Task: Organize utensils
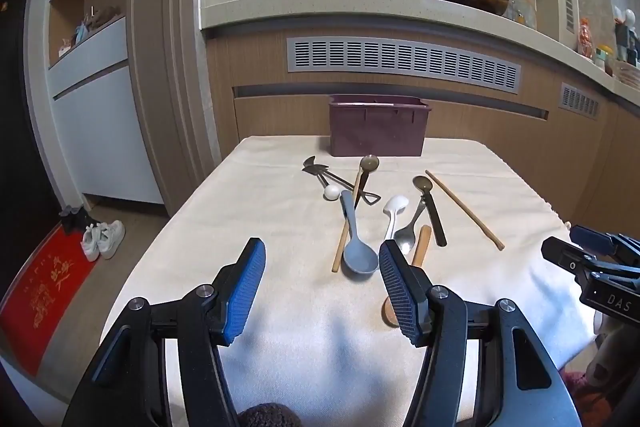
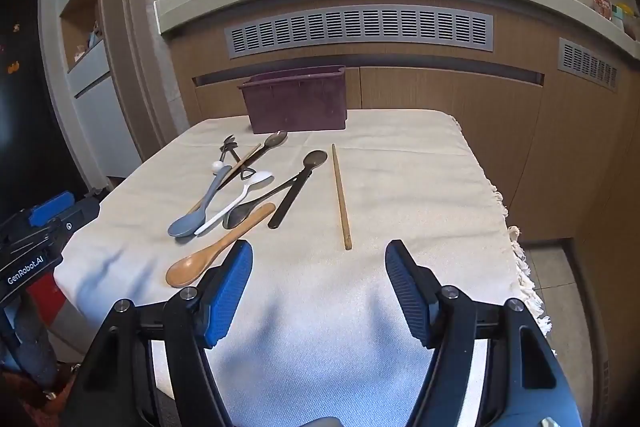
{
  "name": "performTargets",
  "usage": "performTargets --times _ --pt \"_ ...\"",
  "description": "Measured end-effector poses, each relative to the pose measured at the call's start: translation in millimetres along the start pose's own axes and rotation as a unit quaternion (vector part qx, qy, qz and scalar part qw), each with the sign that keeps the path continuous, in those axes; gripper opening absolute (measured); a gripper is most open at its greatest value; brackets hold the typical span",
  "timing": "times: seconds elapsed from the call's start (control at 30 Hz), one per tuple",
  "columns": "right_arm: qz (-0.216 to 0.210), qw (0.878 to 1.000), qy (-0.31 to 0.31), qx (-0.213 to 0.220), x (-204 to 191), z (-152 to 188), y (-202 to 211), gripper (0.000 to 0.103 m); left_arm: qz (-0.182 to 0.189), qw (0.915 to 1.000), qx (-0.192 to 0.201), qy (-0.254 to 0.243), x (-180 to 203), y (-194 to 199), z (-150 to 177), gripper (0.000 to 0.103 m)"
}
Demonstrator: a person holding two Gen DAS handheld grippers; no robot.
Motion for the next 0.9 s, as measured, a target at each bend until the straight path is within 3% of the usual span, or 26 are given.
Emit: performTargets --times 0.9 --pt "-0.005 1.0 -0.022 -0.021 3.4 0.5 -13.0 0.066 0.004 0.9999 -0.012 0.011 -0.9 -2.6 2.7 0.06"
Point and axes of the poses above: each gripper's, at about its wrist camera, not at the fingertips, and y roughly against the way its jaws point, x to its right, z to its underside, the point moved 2 cm from there along -y, roughly the way its jaws point, and after that the axes turned 1 degree about -x, right-handed, at the moved point
